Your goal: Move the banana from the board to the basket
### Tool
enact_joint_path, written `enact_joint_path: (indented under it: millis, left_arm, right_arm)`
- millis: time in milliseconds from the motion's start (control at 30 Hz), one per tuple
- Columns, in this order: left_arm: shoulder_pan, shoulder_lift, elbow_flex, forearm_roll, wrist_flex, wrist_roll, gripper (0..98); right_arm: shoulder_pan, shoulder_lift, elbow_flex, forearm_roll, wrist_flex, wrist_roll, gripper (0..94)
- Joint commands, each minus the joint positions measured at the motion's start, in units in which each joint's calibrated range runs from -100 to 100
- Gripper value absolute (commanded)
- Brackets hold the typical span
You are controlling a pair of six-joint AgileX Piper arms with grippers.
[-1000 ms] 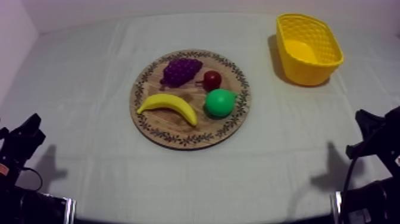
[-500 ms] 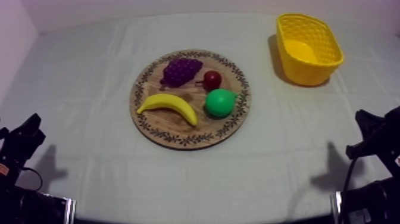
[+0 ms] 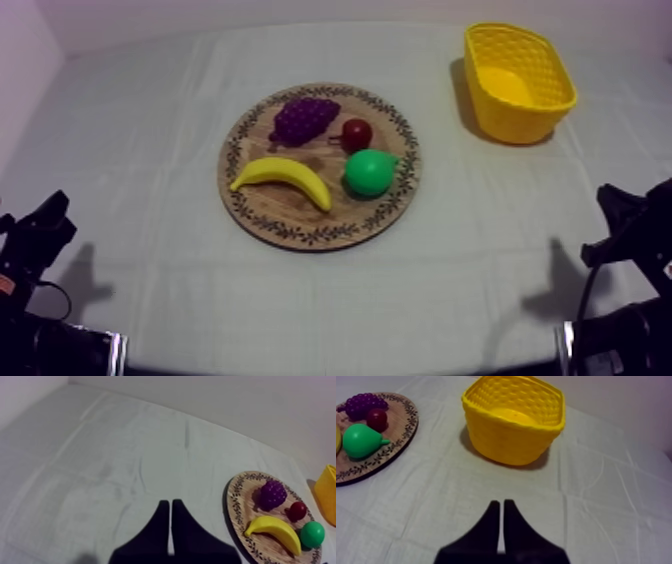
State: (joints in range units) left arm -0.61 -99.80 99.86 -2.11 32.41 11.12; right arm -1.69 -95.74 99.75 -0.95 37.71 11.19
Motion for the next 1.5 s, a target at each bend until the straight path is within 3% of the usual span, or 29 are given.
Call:
enact_joint_path:
  millis: [0, 1067, 1300, 1467]
  left_arm:
    - [0.0, -0.03, 0.03, -0.02, 0.0, -0.01, 0.1]
    - [0.0, -0.03, 0.03, -0.02, 0.0, -0.01, 0.1]
    - [0.0, -0.03, 0.03, -0.02, 0.0, -0.01, 0.1]
    - [0.0, -0.03, 0.03, -0.02, 0.0, 0.02, 0.1]
  right_arm:
    - [0.0, -0.01, 0.03, -0.01, 0.04, 0.02, 0.2]
    - [0.0, -0.01, 0.03, -0.01, 0.04, -0.65, 0.2]
    - [0.36, -0.01, 0.03, -0.01, 0.04, 2.31, 0.2]
    - [1.2, 0.09, 0.03, -0.03, -0.13, 0.86, 0.3]
